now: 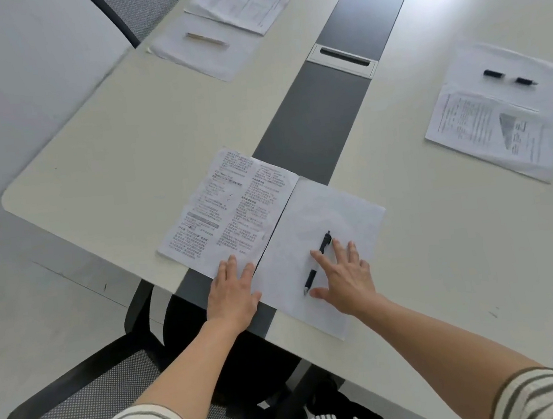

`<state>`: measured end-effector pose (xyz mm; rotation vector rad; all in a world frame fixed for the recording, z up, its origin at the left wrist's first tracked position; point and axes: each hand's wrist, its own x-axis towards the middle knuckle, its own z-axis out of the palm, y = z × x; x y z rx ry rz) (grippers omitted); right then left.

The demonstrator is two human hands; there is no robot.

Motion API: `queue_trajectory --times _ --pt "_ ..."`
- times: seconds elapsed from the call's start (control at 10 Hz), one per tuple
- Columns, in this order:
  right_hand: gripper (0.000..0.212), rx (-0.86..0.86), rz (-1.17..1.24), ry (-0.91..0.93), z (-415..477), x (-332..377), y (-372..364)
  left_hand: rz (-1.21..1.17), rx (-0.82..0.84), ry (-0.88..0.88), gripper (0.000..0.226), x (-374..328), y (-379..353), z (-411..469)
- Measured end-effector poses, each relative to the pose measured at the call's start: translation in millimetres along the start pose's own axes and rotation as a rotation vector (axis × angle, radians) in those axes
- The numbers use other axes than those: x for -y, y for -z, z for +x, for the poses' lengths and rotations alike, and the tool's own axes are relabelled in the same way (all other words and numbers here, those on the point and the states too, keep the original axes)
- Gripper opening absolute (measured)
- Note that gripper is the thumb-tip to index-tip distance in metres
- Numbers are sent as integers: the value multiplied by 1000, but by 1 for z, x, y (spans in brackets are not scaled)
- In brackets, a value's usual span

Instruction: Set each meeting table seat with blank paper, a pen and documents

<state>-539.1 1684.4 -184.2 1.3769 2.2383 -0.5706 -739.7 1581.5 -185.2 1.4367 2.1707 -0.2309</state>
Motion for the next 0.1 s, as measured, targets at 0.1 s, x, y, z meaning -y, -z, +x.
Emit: queue_trajectory --times 0.1 --pt "86 -42 22 19 -6 -1 10 -21 -44 -5 59 -2 10 -5"
